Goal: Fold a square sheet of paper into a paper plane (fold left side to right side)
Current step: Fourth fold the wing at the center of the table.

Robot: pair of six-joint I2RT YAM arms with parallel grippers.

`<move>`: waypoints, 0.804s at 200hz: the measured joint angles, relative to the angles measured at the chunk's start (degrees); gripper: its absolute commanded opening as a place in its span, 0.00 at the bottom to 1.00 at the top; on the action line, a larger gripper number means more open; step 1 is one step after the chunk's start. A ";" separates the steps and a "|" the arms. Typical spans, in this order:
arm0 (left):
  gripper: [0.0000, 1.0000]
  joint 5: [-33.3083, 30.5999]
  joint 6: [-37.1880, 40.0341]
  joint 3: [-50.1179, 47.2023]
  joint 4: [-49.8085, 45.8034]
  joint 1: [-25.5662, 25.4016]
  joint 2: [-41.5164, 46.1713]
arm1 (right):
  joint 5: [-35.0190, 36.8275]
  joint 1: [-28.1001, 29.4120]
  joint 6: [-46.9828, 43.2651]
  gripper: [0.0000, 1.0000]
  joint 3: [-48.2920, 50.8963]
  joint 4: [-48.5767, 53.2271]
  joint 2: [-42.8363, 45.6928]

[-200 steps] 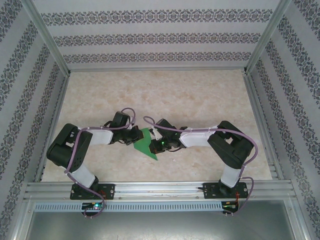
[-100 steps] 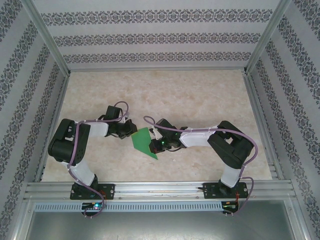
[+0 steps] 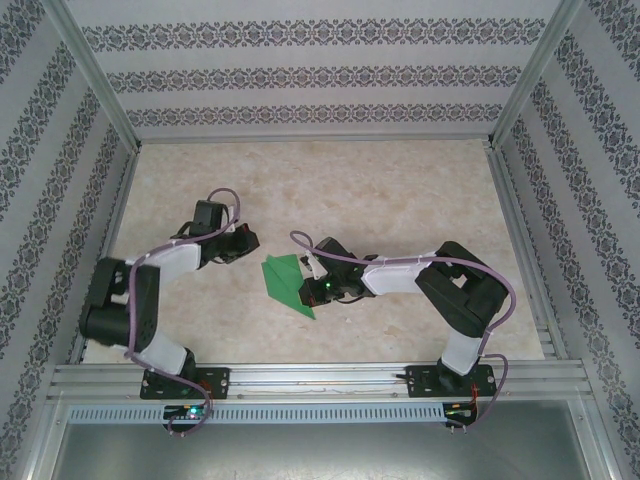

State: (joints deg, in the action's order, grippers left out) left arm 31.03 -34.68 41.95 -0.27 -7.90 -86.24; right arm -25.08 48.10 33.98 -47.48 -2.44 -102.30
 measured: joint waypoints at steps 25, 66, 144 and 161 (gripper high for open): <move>0.04 0.61 -0.52 -3.54 0.28 -2.51 7.39 | -0.13 -0.20 0.59 0.00 0.50 -0.74 0.17; 0.04 2.16 -4.33 -8.52 2.78 -12.37 7.61 | -0.87 -0.37 0.92 0.00 0.79 -1.27 0.15; 0.03 2.10 -8.13 -8.17 11.45 -18.25 -6.38 | -0.90 -0.37 1.68 0.00 0.98 -1.66 0.24; 0.03 1.68 -8.48 -8.20 12.31 -18.38 -7.10 | -0.96 -0.37 1.70 0.01 0.98 -1.49 0.37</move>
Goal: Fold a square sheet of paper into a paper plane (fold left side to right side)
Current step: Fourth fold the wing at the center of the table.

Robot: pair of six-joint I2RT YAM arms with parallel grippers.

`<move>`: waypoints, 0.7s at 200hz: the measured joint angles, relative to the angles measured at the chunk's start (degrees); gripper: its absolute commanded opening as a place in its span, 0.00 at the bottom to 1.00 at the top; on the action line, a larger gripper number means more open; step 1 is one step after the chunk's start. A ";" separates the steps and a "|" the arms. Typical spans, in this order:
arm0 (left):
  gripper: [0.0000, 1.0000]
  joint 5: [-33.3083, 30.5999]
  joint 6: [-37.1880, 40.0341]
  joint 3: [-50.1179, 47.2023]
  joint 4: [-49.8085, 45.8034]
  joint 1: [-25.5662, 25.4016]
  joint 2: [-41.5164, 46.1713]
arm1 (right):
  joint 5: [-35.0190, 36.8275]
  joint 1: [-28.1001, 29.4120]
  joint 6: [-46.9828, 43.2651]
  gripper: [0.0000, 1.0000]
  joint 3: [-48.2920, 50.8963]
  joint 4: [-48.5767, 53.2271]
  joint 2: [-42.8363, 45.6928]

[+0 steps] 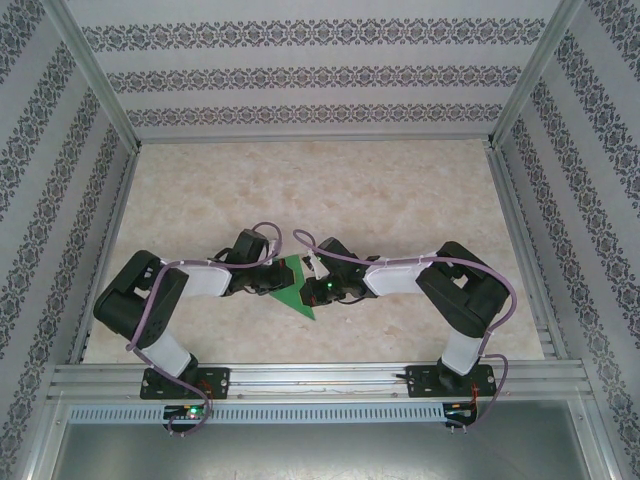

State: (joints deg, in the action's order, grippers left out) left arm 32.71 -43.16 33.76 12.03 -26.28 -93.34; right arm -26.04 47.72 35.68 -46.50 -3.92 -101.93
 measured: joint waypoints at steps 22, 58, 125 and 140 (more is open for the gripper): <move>0.02 -0.39 -0.02 -0.07 0.02 -0.02 0.02 | -0.13 0.00 -0.02 0.04 -0.24 0.55 0.17; 0.01 -1.44 0.02 -0.44 -0.02 -0.35 0.52 | -1.03 -0.76 0.07 0.00 -0.98 4.72 1.25; 0.01 -1.90 0.02 -0.70 0.00 -0.35 0.83 | -7.45 -1.36 1.75 0.00 -1.49 5.25 4.98; 0.01 -1.90 0.02 -0.70 0.00 -0.35 0.83 | -8.72 -1.07 3.15 0.00 -1.46 3.34 4.61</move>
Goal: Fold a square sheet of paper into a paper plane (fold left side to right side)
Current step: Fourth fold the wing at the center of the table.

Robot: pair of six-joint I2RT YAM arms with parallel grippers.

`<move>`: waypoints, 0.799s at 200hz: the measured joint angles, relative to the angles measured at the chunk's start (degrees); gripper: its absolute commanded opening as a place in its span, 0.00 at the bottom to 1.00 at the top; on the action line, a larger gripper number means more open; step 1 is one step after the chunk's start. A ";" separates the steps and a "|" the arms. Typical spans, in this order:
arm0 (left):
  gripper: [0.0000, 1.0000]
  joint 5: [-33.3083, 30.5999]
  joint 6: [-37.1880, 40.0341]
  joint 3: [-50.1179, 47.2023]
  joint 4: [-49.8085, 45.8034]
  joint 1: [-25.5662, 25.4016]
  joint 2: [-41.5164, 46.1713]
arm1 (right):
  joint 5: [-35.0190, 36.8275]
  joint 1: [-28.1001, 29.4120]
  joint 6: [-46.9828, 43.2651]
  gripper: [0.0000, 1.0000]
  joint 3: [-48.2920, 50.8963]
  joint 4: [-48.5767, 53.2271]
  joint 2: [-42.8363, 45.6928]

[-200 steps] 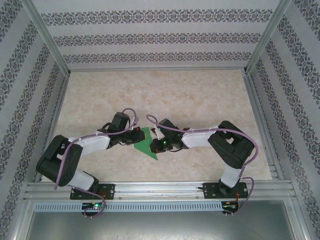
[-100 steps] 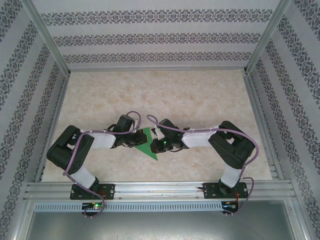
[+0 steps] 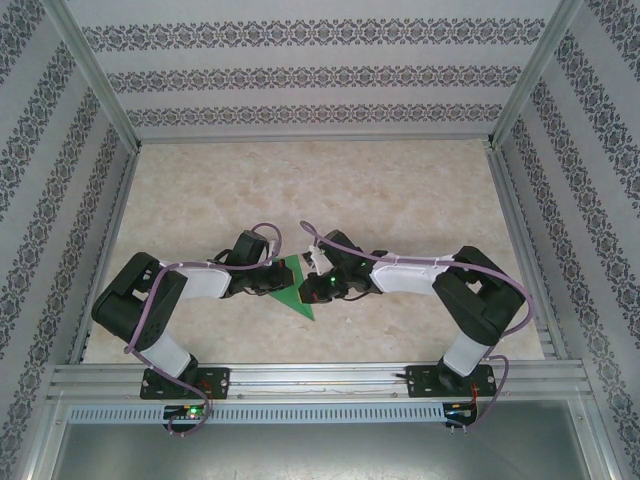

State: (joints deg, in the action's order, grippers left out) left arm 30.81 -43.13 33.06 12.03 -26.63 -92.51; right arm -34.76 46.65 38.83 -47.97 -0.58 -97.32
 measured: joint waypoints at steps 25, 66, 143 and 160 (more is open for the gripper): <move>0.01 -0.02 0.00 0.00 0.00 0.00 0.00 | -0.79 0.87 1.86 0.00 0.02 -3.15 -1.79; 0.01 -0.02 0.02 0.00 0.00 0.00 0.00 | -0.79 1.11 3.30 0.00 0.48 -5.05 -4.35; 0.01 -0.04 0.02 0.00 -0.04 0.00 0.00 | -0.24 1.09 3.30 0.00 2.43 -5.55 -5.86; 0.01 -0.09 0.02 0.02 -0.09 0.00 0.00 | -0.26 1.09 3.30 0.00 2.62 -5.86 -5.86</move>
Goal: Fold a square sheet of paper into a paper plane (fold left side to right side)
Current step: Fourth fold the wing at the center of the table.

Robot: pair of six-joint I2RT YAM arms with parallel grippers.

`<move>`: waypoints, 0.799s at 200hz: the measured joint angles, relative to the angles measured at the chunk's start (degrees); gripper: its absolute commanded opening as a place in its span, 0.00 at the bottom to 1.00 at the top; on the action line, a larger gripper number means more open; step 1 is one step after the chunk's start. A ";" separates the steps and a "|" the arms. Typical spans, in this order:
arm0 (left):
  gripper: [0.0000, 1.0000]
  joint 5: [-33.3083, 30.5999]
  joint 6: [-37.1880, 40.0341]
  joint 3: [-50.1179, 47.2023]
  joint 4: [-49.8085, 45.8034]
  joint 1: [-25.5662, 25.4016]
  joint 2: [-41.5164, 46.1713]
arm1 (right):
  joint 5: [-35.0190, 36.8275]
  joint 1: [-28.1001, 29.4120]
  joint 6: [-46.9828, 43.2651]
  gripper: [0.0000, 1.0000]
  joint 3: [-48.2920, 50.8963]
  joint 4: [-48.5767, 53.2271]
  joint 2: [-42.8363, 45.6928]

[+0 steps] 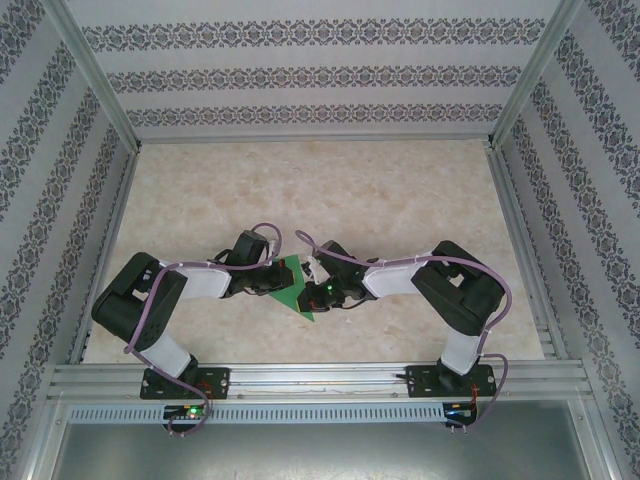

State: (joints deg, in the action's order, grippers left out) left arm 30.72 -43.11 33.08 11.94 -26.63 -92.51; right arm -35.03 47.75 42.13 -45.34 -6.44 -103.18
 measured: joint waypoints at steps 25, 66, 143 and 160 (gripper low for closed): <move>0.01 -0.15 0.00 0.04 -0.07 0.00 0.00 | -0.07 0.00 0.02 0.00 0.39 -0.68 0.02; 0.01 -0.17 -0.02 0.07 -0.11 0.00 0.00 | -0.42 0.00 0.39 0.00 2.16 -3.23 0.61; 0.01 -0.20 -0.02 0.44 -0.87 0.00 0.00 | -0.39 0.04 1.49 0.00 6.47 -4.59 3.74; 0.01 -0.20 -0.02 0.44 -0.87 0.00 0.00 | -0.42 0.04 1.51 0.00 7.15 -4.63 4.26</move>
State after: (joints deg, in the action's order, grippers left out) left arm 30.52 -43.13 33.52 11.07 -26.63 -92.51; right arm -35.44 47.79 43.64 -38.20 -11.07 -98.91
